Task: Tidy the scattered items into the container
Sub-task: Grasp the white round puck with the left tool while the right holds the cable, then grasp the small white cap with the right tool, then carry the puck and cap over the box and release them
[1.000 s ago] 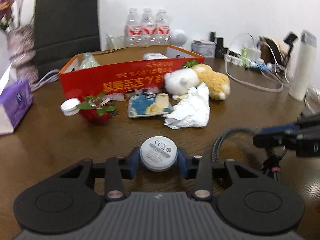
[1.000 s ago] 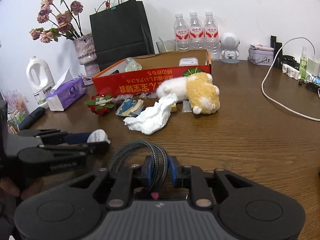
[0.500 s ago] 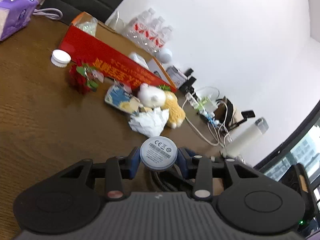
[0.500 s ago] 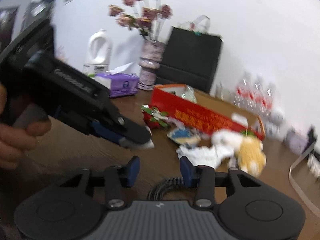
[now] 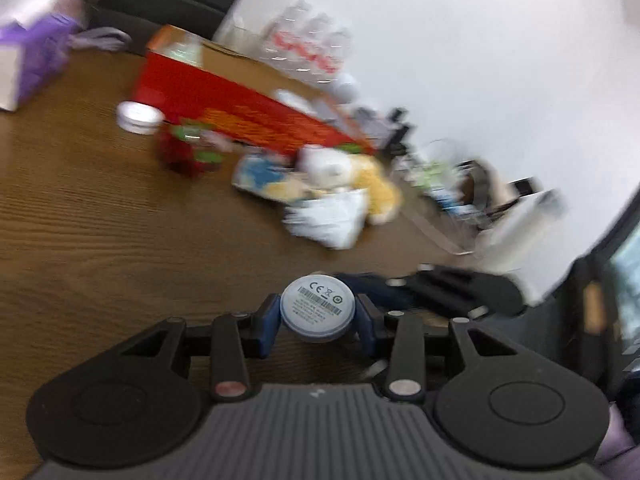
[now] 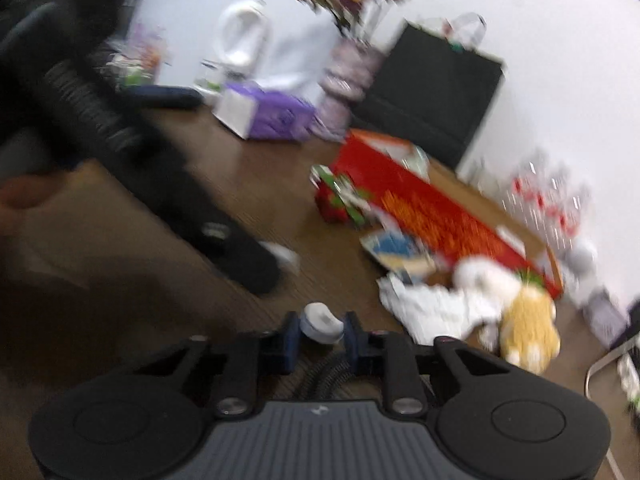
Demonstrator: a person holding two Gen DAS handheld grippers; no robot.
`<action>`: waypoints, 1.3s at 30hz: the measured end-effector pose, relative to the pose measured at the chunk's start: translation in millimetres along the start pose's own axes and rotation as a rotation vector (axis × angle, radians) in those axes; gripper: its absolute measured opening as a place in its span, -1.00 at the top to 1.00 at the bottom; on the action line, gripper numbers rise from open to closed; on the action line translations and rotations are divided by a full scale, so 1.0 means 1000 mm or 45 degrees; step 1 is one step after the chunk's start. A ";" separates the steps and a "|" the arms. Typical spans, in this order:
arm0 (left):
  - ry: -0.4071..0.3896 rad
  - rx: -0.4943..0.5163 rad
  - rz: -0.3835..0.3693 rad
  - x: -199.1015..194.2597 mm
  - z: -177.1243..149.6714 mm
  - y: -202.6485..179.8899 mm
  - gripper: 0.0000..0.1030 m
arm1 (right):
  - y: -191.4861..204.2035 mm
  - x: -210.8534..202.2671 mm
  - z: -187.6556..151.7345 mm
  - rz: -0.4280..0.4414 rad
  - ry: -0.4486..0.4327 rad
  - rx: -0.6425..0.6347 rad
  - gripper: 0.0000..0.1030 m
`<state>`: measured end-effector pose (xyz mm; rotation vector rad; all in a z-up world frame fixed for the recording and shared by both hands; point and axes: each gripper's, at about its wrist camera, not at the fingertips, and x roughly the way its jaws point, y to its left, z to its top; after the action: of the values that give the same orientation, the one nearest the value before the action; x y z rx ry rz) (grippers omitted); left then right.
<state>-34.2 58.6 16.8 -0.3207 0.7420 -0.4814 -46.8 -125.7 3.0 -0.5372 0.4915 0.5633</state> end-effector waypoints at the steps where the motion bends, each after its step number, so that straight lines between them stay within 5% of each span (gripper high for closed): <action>1: 0.004 0.047 0.098 0.000 -0.003 -0.003 0.21 | -0.004 0.000 0.001 0.010 0.004 0.045 0.71; 3: -0.014 0.178 0.251 0.000 -0.007 -0.014 0.21 | -0.015 -0.003 0.001 0.055 0.014 0.171 0.55; 6: -0.015 0.261 0.327 0.004 -0.009 -0.024 0.02 | -0.024 -0.008 0.005 0.121 0.002 0.306 -0.04; 12: -0.020 0.314 0.417 0.012 -0.007 -0.029 -0.14 | -0.036 0.010 0.006 0.130 0.094 0.487 0.17; 15: -0.029 0.364 0.443 0.012 -0.013 -0.031 0.21 | -0.038 0.019 0.006 0.100 0.115 0.513 0.45; 19: -0.059 0.348 0.474 0.010 -0.017 -0.036 0.22 | -0.037 0.018 0.006 0.103 0.088 0.537 0.50; 22: -0.156 0.325 0.500 -0.002 -0.020 -0.043 0.22 | -0.036 -0.002 0.010 0.047 -0.021 0.548 0.50; 25: -0.382 0.271 0.586 -0.022 -0.022 -0.056 0.22 | -0.037 -0.030 0.009 -0.050 -0.175 0.559 0.50; 28: -0.506 0.190 0.552 -0.032 -0.023 -0.064 0.22 | -0.037 -0.058 -0.003 -0.143 -0.356 0.635 0.50; 33: -0.580 0.243 0.547 -0.023 -0.009 -0.075 0.21 | -0.046 -0.064 -0.008 -0.220 -0.388 0.689 0.50; 39: -0.645 0.321 0.565 0.002 0.062 -0.061 0.21 | -0.092 -0.052 0.010 -0.249 -0.407 0.734 0.50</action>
<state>-7.5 13.4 85.9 -0.0291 0.2380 -0.0587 -26.2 -204.2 70.4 0.0585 0.2717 0.2891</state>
